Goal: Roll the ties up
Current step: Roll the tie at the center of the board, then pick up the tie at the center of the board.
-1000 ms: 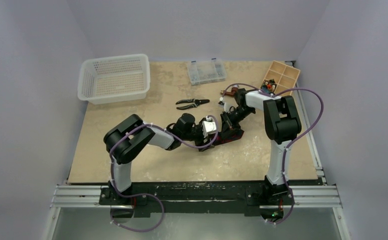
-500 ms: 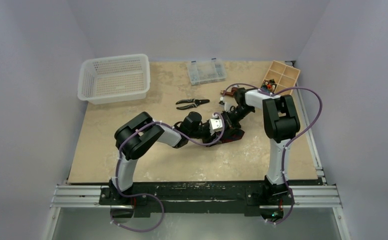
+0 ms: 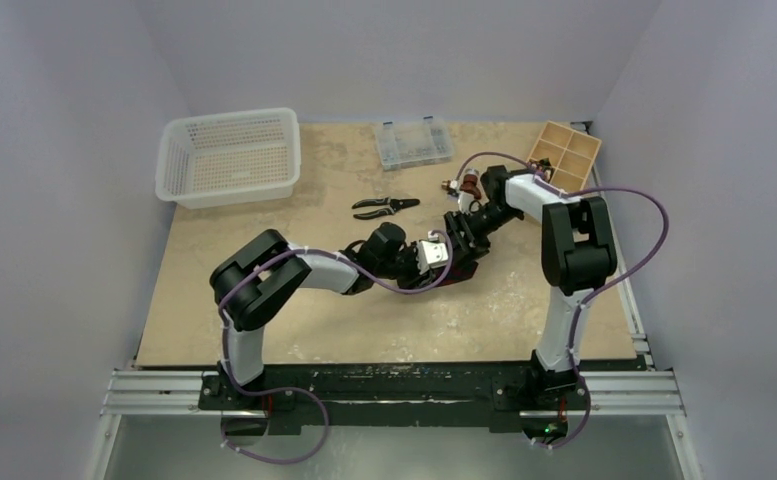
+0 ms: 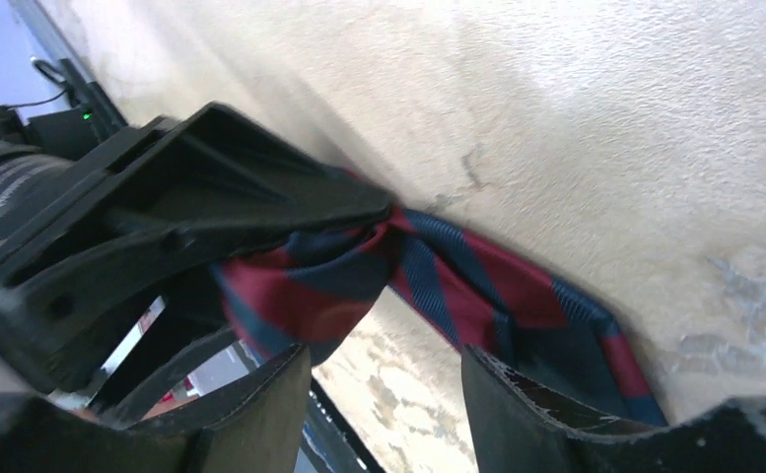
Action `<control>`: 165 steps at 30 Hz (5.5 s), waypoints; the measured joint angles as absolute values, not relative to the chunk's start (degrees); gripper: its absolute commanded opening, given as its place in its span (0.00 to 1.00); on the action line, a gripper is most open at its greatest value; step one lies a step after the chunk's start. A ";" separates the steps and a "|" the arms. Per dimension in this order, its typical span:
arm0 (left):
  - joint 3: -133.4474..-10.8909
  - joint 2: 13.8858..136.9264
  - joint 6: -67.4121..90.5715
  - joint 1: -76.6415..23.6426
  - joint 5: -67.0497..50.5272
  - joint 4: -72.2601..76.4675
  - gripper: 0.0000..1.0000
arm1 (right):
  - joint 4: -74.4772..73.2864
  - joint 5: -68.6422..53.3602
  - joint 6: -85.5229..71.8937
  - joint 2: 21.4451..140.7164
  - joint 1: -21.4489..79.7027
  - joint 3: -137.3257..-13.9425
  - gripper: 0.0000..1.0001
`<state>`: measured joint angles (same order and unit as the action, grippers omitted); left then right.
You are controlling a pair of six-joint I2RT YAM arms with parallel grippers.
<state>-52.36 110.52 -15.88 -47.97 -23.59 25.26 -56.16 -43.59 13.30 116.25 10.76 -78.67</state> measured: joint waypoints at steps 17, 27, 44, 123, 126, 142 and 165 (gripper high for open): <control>-59.72 111.02 -18.52 -48.14 -22.39 10.85 0.36 | -56.99 -53.80 14.98 118.13 12.29 -79.09 0.00; -57.49 111.00 -15.88 -46.89 -27.00 15.62 0.62 | -55.79 -46.70 15.29 118.15 11.14 -79.07 0.00; -62.74 118.63 -5.52 -46.96 -29.76 26.94 0.42 | -52.45 -36.99 11.14 118.04 10.57 -78.30 0.00; -58.06 112.53 -20.95 -48.16 -26.02 19.49 0.75 | -50.81 -57.74 14.15 115.39 8.69 -72.03 0.00; -57.74 112.25 -19.84 -48.14 -27.53 19.40 0.93 | -50.85 -57.74 14.59 115.39 8.69 -72.03 0.00; -58.24 113.56 -18.00 -48.18 -25.39 21.69 0.54 | -54.17 -59.33 20.69 114.69 8.73 -71.66 0.00; -54.72 98.39 -16.53 -43.13 -33.50 10.48 1.00 | -68.03 -50.85 29.17 110.21 1.06 -86.78 0.00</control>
<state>-54.72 98.39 -16.53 -43.13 -33.50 10.48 -68.03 -50.85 29.17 110.21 1.06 -86.78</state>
